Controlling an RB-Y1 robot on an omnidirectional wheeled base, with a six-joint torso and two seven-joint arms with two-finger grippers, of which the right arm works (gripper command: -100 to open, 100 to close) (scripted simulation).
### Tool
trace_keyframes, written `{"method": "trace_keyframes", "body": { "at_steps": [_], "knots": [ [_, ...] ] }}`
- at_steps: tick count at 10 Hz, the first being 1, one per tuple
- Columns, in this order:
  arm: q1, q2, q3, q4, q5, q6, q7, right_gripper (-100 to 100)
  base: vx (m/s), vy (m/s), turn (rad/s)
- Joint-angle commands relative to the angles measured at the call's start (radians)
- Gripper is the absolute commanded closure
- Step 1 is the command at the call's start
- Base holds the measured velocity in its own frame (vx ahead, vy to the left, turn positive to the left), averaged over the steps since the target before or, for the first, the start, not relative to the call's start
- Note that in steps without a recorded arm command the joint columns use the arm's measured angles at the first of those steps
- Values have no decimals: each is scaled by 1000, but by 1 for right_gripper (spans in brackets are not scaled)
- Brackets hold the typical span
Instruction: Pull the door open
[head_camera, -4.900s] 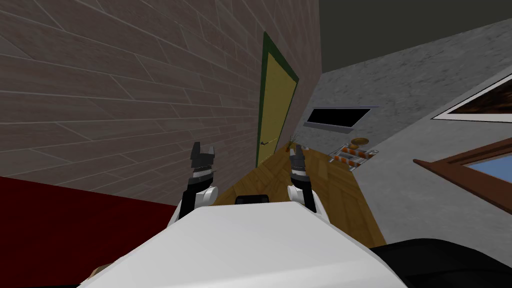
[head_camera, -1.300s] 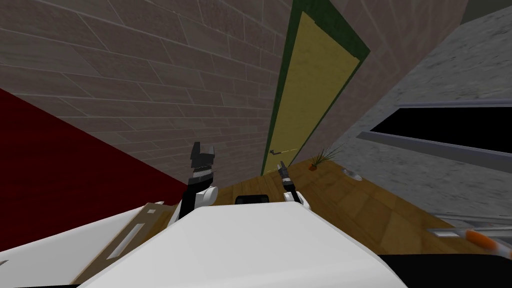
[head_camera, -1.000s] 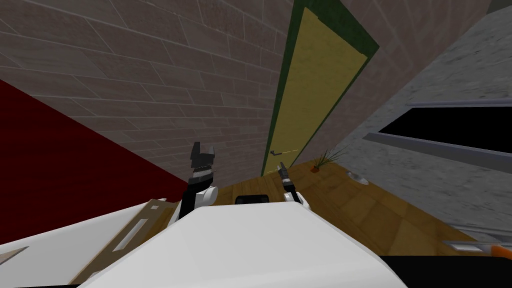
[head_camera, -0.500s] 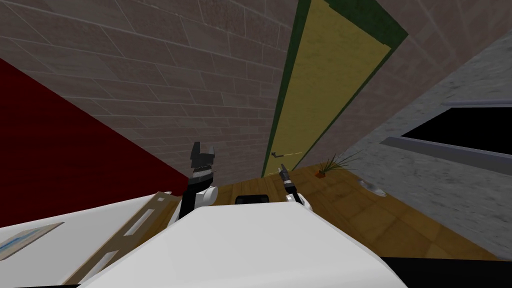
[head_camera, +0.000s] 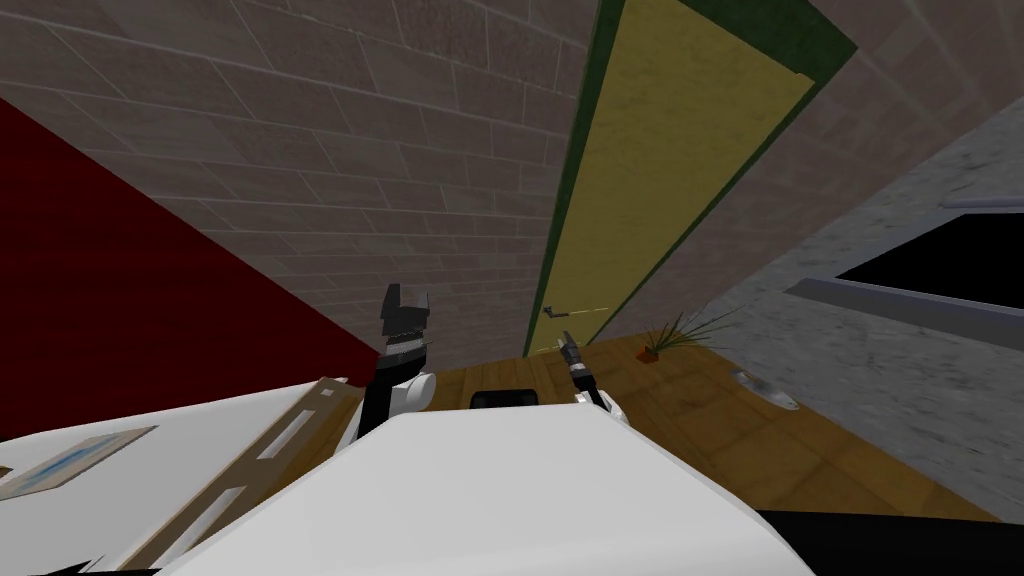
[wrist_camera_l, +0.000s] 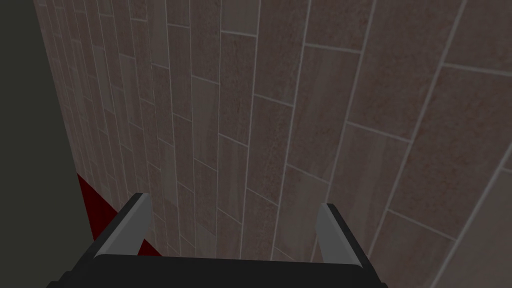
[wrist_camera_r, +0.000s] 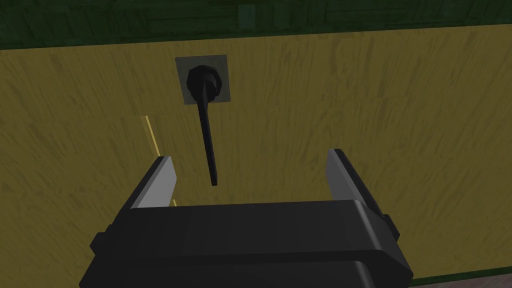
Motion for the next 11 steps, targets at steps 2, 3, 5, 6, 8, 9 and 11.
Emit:
{"method": "trace_keyframes", "body": {
  "at_steps": [2,3,5,6,8,9,11],
  "knots": [
    [-12,-10,5,47,-6,-18,-12,-100,22,-52,78],
    [-22,-19,9,83,-10,-29,-21,-100,16,-47,88],
    [-38,-33,16,142,-18,-46,-38,-100,34,-89,136],
    [-46,-40,19,167,-22,-55,-45,-100,23,-106,115],
    [-57,-49,24,210,-27,-67,-56,-100,28,-73,87],
    [-62,-54,26,228,-30,-72,-61,-100,24,-46,66],
    [-64,-56,27,237,-31,-75,-63,-100,11,-38,45]
  ]
}}
